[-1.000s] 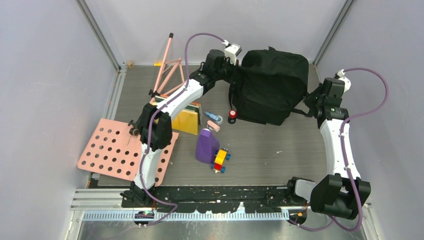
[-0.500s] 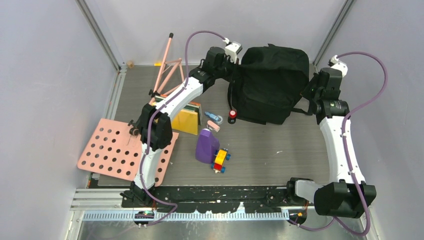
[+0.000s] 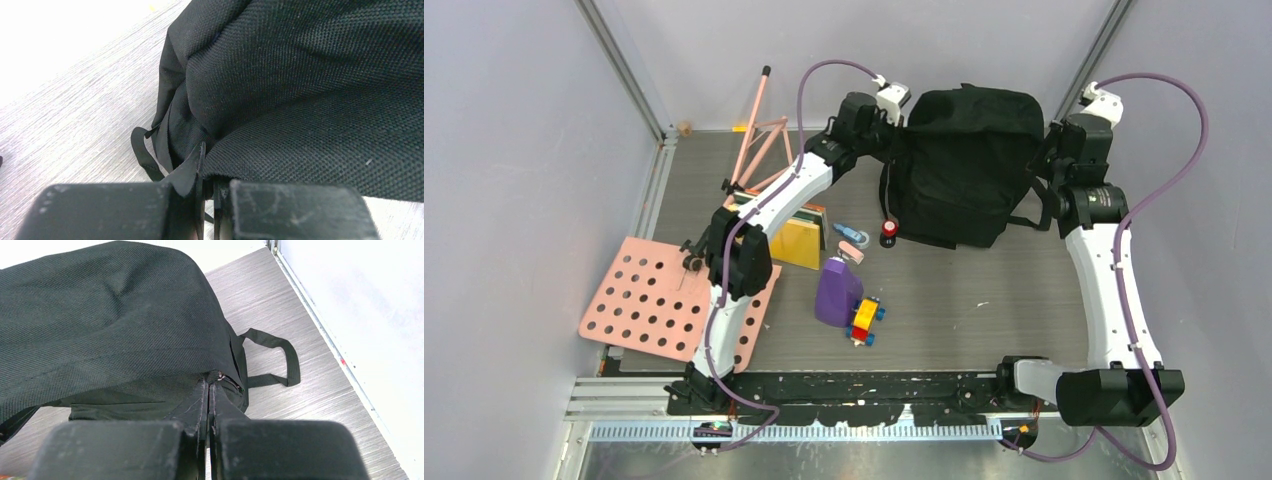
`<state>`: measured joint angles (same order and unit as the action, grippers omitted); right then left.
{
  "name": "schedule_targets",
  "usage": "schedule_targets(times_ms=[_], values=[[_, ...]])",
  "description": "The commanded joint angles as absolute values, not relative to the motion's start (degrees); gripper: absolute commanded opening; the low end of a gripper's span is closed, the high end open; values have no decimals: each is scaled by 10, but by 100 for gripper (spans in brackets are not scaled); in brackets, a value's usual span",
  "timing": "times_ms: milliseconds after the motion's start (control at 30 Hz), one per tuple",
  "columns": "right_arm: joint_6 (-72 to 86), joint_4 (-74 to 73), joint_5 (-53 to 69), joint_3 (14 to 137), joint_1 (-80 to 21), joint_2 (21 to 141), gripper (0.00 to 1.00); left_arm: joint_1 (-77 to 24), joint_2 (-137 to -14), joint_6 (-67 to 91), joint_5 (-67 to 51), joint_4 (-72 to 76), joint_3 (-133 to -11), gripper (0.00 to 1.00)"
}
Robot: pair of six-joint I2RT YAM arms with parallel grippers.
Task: Pack the student bag
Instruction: Unzip the student bag at the center of the board.
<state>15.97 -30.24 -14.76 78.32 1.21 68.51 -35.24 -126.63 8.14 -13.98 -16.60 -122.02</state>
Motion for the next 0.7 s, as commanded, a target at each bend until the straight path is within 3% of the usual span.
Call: schedule_targets(times_ms=[0, 667], values=[[137, -262, -146, 826, 5, 690, 1, -353, -1266, 58, -133, -168, -1225, 0], [67, -214, -161, 860, -148, 743, 1, -365, -1252, 45, -163, -170, -1227, 0]])
